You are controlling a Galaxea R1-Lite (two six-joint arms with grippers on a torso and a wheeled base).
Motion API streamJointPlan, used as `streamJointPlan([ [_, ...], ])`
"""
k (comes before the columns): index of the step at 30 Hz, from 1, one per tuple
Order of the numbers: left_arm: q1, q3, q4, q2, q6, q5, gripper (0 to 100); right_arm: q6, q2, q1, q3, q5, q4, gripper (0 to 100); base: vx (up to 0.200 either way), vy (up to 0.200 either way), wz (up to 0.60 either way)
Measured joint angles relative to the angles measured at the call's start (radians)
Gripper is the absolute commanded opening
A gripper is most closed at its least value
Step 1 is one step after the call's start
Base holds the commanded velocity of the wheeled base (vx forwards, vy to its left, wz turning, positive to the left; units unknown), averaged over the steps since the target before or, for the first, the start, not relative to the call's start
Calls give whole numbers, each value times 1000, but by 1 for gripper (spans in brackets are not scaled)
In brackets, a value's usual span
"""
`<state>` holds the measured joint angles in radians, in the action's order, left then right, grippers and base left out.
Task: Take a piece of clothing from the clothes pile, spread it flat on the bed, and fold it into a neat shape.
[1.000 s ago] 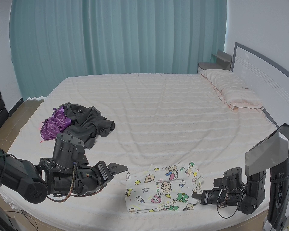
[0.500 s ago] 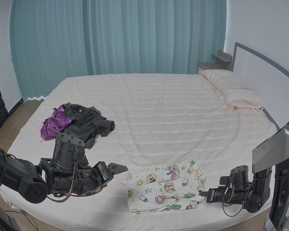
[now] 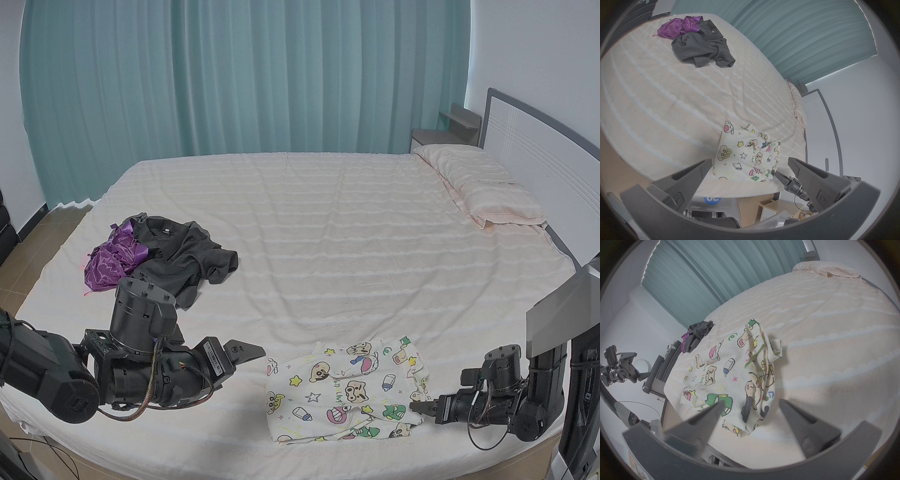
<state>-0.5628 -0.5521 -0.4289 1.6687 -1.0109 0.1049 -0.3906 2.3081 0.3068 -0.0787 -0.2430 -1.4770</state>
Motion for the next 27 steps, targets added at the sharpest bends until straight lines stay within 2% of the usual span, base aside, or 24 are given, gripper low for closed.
streamJointPlan([
  [8, 0, 0, 0, 3, 0, 0, 100, -5, 8, 11, 52, -72, -75, 100, 0, 0, 0],
  [13, 0, 0, 0, 4, 0, 0, 100, -8, 24, 39, 59, -74, -76, 100, 0, 0, 0],
  [14, 0, 0, 0, 4, 0, 0, 100, -9, 27, 43, 60, -73, -76, 0, 0, 0, 0],
  [27, 1, -1, -1, 3, 0, -1, 100, -2, 45, 52, 61, -67, -76, 0, 0, 0, 0],
])
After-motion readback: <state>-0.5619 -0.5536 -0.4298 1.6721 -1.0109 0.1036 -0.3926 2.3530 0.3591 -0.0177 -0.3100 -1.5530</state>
